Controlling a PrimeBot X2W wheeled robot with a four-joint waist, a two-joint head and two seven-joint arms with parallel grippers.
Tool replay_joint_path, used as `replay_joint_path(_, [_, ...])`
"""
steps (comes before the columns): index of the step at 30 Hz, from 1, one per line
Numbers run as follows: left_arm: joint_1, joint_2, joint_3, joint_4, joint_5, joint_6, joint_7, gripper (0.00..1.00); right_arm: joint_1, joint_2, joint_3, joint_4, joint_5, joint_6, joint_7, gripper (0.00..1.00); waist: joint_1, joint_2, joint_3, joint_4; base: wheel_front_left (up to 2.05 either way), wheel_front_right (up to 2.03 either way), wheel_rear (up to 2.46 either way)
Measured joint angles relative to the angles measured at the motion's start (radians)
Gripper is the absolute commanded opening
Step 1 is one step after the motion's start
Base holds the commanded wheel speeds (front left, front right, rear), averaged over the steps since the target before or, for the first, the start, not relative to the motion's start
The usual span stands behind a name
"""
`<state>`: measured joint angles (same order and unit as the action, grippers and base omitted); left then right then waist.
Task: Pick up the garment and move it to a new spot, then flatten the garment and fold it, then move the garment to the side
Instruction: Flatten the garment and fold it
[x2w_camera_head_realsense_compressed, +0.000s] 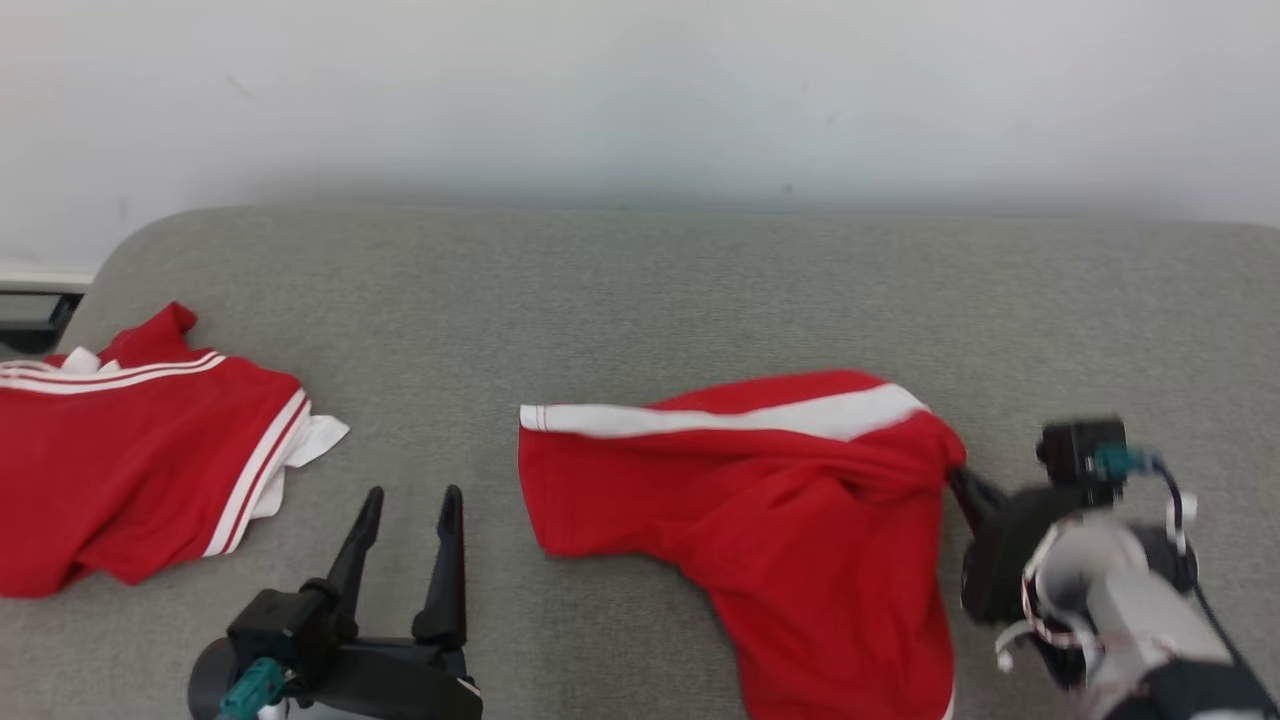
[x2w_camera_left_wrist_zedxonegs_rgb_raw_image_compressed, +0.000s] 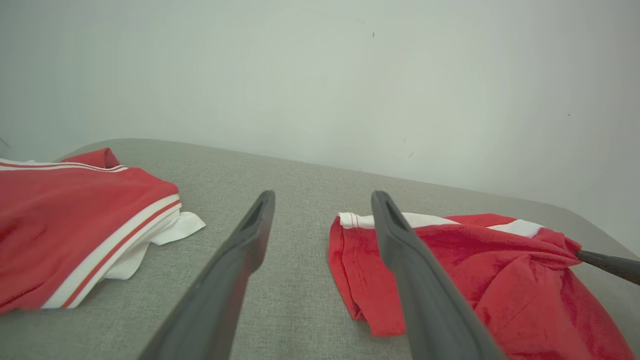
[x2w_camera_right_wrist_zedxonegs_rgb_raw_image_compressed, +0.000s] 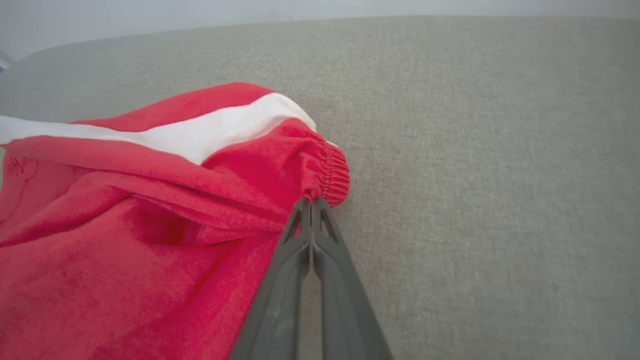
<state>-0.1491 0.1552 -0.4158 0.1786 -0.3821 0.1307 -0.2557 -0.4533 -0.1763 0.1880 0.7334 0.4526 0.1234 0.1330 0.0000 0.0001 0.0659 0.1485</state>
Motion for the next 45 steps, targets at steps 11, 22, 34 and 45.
replay_joint_path(11, [0.0,-0.005,-0.032,0.004,0.013,0.0,0.021,1.0,0.192,0.001,0.018,-0.103,0.023,0.0,-0.043,0.89,0.0,0.0,-0.013,-0.062,0.0,0.0,0.0])
replay_joint_path(22, [0.0,-0.005,-0.052,0.035,0.012,-0.011,0.052,1.0,0.245,-0.028,-0.017,-0.293,0.041,0.0,-0.063,1.0,-0.0001,0.0,-0.035,-0.072,0.0,0.0,0.0])
replay_joint_path(34, [-0.236,-0.027,-0.119,0.293,-0.082,-0.218,0.296,1.0,0.022,-0.058,0.023,-0.214,-0.007,-0.072,0.124,1.0,0.0001,0.0,0.03,-0.072,0.0,0.0,0.0])
replay_joint_path(45, [-0.324,-0.037,-0.124,0.417,-0.105,-0.238,0.362,1.0,-0.052,-0.041,0.054,-0.15,-0.034,-0.09,0.176,1.0,0.0002,0.0,0.096,-0.087,0.0,0.0,0.0])
